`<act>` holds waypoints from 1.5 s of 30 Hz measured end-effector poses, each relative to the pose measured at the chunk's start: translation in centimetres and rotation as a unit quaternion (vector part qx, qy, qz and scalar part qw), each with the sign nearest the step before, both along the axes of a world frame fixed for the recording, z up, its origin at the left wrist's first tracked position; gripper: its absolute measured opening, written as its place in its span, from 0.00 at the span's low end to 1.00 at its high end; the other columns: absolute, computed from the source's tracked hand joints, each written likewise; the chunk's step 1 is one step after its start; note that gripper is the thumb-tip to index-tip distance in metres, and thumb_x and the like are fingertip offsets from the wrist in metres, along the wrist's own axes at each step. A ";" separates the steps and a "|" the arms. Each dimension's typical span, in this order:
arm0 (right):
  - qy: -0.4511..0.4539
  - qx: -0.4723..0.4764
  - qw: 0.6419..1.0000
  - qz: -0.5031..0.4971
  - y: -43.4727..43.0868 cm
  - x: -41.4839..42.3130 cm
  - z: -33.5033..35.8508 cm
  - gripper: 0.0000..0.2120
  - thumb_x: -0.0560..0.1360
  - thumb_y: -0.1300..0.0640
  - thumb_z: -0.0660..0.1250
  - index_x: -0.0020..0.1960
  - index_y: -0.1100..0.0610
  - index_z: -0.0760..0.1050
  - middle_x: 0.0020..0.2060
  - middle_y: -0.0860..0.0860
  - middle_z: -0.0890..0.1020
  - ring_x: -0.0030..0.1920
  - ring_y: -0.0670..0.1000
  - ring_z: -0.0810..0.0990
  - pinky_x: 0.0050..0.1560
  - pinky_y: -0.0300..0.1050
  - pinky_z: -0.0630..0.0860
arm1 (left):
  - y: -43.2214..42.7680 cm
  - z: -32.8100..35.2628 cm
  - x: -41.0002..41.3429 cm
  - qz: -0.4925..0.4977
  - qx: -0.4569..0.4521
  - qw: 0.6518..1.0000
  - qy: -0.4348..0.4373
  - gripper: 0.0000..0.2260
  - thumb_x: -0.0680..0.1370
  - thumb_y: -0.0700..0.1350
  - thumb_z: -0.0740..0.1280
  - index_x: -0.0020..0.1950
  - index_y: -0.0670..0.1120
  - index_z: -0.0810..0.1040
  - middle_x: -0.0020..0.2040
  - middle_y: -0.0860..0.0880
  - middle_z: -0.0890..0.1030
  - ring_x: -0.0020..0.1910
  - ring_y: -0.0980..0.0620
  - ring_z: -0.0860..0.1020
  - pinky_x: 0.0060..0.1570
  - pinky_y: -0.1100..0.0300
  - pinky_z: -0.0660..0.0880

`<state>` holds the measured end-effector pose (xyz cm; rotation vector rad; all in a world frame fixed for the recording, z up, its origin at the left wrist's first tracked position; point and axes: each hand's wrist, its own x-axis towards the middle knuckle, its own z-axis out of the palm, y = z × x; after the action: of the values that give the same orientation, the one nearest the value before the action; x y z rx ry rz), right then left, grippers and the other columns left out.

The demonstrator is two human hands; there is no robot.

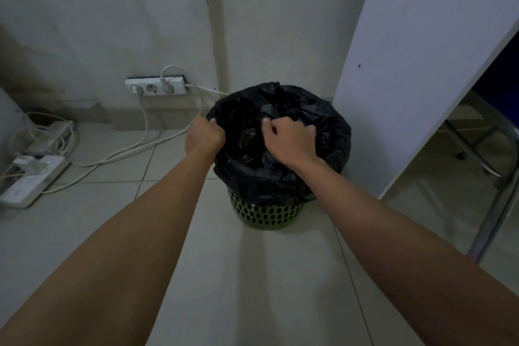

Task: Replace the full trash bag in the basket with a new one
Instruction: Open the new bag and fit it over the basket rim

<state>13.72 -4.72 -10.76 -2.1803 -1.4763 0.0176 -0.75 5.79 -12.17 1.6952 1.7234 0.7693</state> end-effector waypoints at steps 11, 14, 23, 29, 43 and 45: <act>0.345 0.142 0.832 -0.410 -4.0 4.3 -2.0 0.31 0.77 0.41 0.57 0.76 0.56 0.59 0.75 0.60 0.63 0.71 0.64 0.66 0.71 0.63 0.63 | -4.7 -2.3 -1.9 0.087 -0.339 0.901 -0.256 0.45 0.68 0.79 0.47 0.74 0.51 0.69 0.68 0.43 0.76 0.60 0.36 0.77 0.50 0.39 0.77; 0.610 0.124 0.704 -0.340 -3.9 4.7 -2.8 0.47 0.68 0.25 0.51 0.78 0.53 0.61 0.72 0.57 0.71 0.65 0.64 0.74 0.66 0.64 0.72 | -5.4 -1.5 -1.2 0.078 -0.333 0.885 -0.315 0.39 0.75 0.75 0.46 0.70 0.49 0.74 0.61 0.43 0.80 0.54 0.39 0.80 0.45 0.46 0.79; 0.635 0.211 0.684 -0.290 -4.2 3.1 -2.6 0.32 0.79 0.36 0.49 0.74 0.56 0.64 0.63 0.52 0.74 0.58 0.58 0.76 0.62 0.55 0.74 | -5.4 -1.1 0.5 0.136 -0.191 0.876 -0.422 0.28 0.83 0.62 0.50 0.72 0.43 0.68 0.69 0.42 0.75 0.64 0.39 0.77 0.64 0.41 0.75; 0.563 0.260 0.706 -0.342 -6.6 -1.4 -3.5 0.18 0.85 0.54 0.55 0.72 0.61 0.61 0.69 0.58 0.72 0.58 0.57 0.76 0.49 0.40 0.69 | -9.1 -3.4 1.1 0.139 -0.147 0.871 -0.447 0.06 0.84 0.48 0.56 0.60 0.49 0.67 0.57 0.48 0.74 0.57 0.45 0.76 0.62 0.44 0.77; 0.668 0.340 0.599 -0.282 -8.3 -7.5 -5.5 0.13 0.77 0.59 0.72 0.55 0.52 0.69 0.61 0.55 0.76 0.57 0.52 0.81 0.57 0.47 0.82 | -12.9 -6.0 1.4 0.053 -0.231 0.732 -0.639 0.17 0.80 0.41 0.68 0.68 0.40 0.73 0.61 0.41 0.82 0.58 0.44 0.82 0.57 0.51 0.80; 0.624 0.345 0.644 -0.278 -8.8 -7.5 -5.5 0.11 0.77 0.61 0.71 0.56 0.55 0.72 0.59 0.54 0.77 0.60 0.51 0.79 0.55 0.37 0.80 | -13.4 -6.0 1.2 0.011 -0.223 0.774 -0.593 0.09 0.80 0.36 0.68 0.60 0.40 0.76 0.51 0.44 0.84 0.48 0.48 0.82 0.47 0.56 0.79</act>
<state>6.20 -13.51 -16.26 -1.2448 0.0604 0.5356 0.44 -7.62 -18.18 0.5423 0.8656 1.0047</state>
